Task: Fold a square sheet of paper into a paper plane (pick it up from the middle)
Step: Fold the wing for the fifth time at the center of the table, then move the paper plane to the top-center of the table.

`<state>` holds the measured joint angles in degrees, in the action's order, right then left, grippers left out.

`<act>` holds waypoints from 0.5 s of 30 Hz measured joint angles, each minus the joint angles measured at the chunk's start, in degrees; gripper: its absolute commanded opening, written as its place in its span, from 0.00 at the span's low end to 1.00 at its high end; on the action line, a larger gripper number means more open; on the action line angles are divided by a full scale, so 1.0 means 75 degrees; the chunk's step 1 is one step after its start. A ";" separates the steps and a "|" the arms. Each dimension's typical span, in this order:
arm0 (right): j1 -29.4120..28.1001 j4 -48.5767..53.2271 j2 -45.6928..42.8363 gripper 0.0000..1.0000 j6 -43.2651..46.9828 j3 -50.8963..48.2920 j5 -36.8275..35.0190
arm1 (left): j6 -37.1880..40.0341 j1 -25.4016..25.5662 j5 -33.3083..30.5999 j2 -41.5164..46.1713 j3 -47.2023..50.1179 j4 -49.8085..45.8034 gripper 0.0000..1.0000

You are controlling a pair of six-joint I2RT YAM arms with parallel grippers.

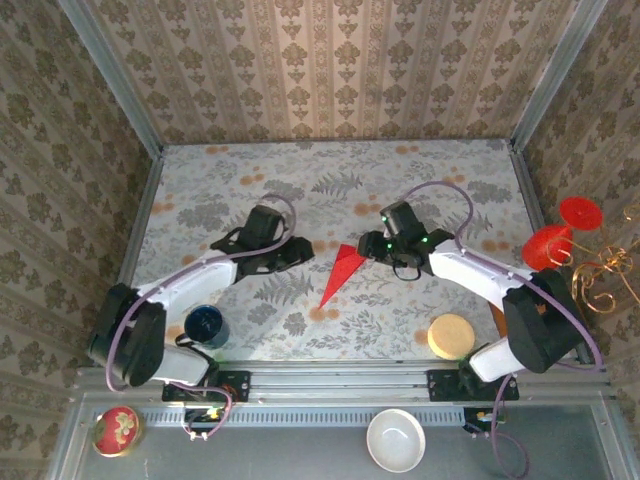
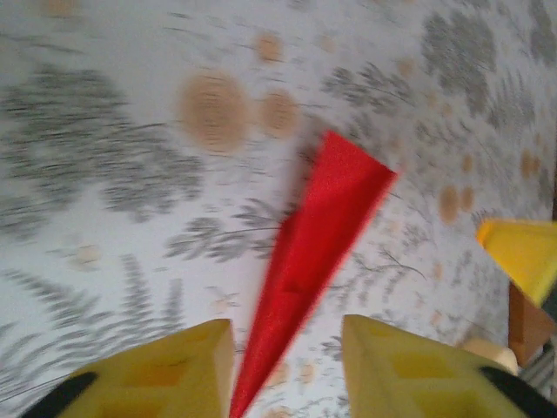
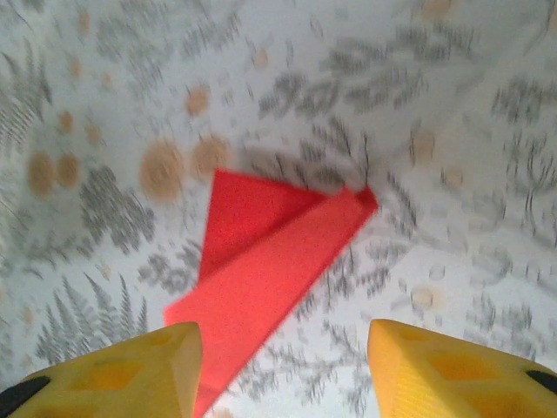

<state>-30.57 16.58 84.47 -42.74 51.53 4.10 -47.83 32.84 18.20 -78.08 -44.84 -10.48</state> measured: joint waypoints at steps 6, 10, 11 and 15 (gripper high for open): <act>-0.1271 0.1279 0.0784 0.66 -0.0504 0.1087 -0.0918 | 0.0181 -0.0813 -0.0335 0.0711 0.1029 -0.0516 0.66; -0.1833 0.1836 0.1466 0.68 -0.0801 0.1836 -0.1445 | 0.0367 -0.1265 -0.0472 0.1160 0.1405 -0.0679 0.76; -0.1920 0.1985 0.1655 0.69 -0.0886 0.2020 -0.1580 | 0.0425 -0.1349 -0.0501 0.1262 0.1445 -0.0731 0.78; -0.2081 0.2509 0.2340 0.69 -0.1078 0.2667 -0.1944 | 0.0641 -0.1495 -0.0574 0.1594 0.1556 -0.0828 0.84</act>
<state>-46.17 35.40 102.02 -50.83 71.53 -10.48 -43.03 21.63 13.89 -66.13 -33.17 -16.69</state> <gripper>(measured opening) 0.690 0.821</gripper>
